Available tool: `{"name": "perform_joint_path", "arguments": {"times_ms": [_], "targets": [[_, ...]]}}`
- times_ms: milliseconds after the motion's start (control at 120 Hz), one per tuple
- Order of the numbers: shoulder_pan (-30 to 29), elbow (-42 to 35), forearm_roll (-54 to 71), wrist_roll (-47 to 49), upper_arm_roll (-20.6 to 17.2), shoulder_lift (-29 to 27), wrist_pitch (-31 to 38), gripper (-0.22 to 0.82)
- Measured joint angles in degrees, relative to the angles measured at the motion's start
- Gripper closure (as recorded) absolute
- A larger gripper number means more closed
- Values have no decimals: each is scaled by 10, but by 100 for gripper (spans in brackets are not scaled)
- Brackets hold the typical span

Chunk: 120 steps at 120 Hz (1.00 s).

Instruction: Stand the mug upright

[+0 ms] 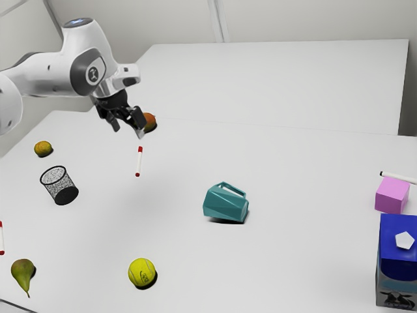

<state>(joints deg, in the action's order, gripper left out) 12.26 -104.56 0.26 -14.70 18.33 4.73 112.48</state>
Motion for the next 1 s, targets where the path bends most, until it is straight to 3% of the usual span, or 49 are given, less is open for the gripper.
{"name": "perform_joint_path", "arguments": {"times_ms": [167, 600, 1000], "targets": [[6, -8, -30, 9, 4, 1, -3, 0], [57, -83, -289, 17, 10, 53, -30, 0], [90, -85, -426, 18, 13, 109, -15, 0]]}}
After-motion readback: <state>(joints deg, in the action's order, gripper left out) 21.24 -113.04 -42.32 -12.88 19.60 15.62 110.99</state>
